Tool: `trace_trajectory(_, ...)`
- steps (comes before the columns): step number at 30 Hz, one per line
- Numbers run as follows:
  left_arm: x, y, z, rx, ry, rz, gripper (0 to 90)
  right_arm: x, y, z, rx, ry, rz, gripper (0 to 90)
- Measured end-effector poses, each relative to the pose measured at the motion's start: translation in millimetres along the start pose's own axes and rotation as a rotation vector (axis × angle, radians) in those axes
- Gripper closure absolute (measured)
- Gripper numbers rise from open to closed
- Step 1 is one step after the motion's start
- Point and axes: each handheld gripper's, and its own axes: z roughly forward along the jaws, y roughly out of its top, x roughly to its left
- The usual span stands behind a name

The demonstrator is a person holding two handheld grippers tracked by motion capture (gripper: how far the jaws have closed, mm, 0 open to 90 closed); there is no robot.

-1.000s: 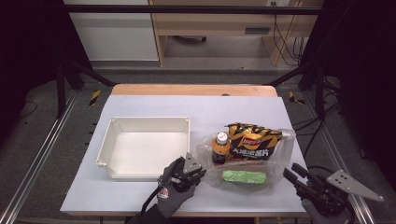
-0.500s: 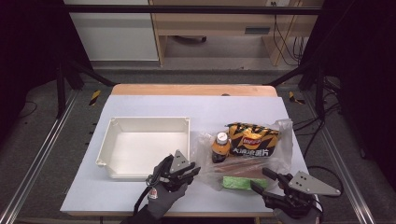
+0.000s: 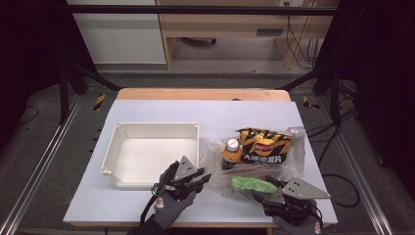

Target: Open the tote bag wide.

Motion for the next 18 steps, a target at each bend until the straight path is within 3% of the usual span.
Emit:
trace_trajectory(7,-16.0,16.0,-17.2,-0.083,-0.031,0.026,57.4,0.7,7.3,11.3,0.012,-0.057,-0.033,36.4)
trace_trajectory(14,-36.2,17.4,1.2,-0.042,-0.116,0.067,50.1,-1.3,4.9,15.8,0.019,-0.072,-0.019,36.5)
trace_trajectory(16,-40.5,16.7,6.5,-0.03,-0.119,0.079,50.2,-2.0,4.9,14.7,0.018,-0.069,-0.012,36.5)
trace_trajectory(18,-43.1,16.7,11.1,-0.002,-0.103,0.098,58.2,-2.7,5.4,13.3,0.012,-0.063,-0.006,36.3)
